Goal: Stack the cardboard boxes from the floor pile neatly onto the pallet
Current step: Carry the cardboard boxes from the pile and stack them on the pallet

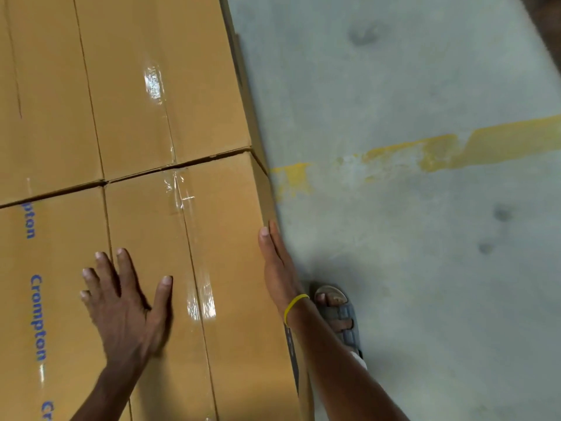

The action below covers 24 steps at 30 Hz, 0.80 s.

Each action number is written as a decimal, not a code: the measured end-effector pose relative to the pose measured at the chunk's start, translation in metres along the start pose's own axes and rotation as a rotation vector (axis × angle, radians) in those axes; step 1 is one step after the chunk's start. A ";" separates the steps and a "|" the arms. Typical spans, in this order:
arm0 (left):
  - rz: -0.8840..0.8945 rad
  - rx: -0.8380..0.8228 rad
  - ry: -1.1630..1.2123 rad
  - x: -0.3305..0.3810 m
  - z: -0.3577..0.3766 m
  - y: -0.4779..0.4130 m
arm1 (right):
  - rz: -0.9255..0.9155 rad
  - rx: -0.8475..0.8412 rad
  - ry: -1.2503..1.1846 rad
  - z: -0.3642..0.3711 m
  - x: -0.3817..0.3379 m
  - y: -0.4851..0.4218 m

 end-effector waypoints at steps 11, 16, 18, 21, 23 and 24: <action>0.160 -0.218 0.046 -0.018 -0.011 0.020 | 0.133 0.083 -0.051 -0.045 0.022 0.068; 0.311 -0.260 -0.061 -0.066 -0.006 0.091 | 0.513 0.367 0.111 -0.115 0.128 0.208; 0.367 -0.248 -0.093 -0.084 0.002 0.112 | 0.705 0.458 -0.053 -0.109 0.168 0.267; 0.383 -0.212 -0.092 -0.102 0.010 0.132 | 0.798 0.428 -0.404 -0.066 0.196 0.316; 0.380 -0.169 -0.094 -0.111 0.013 0.139 | 0.763 0.481 -0.610 -0.042 0.197 0.321; 0.386 -0.155 -0.090 -0.113 0.015 0.141 | 0.747 0.503 -0.682 -0.035 0.198 0.320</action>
Point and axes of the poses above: each hand's wrist, its own y-axis away from the middle knuckle, its own z-axis out of the palm, x = y × z, the point moved 9 cm from there along -y, towards the middle knuckle, and after that the axes turned 10 degrees about -z, right-handed, at the moved point
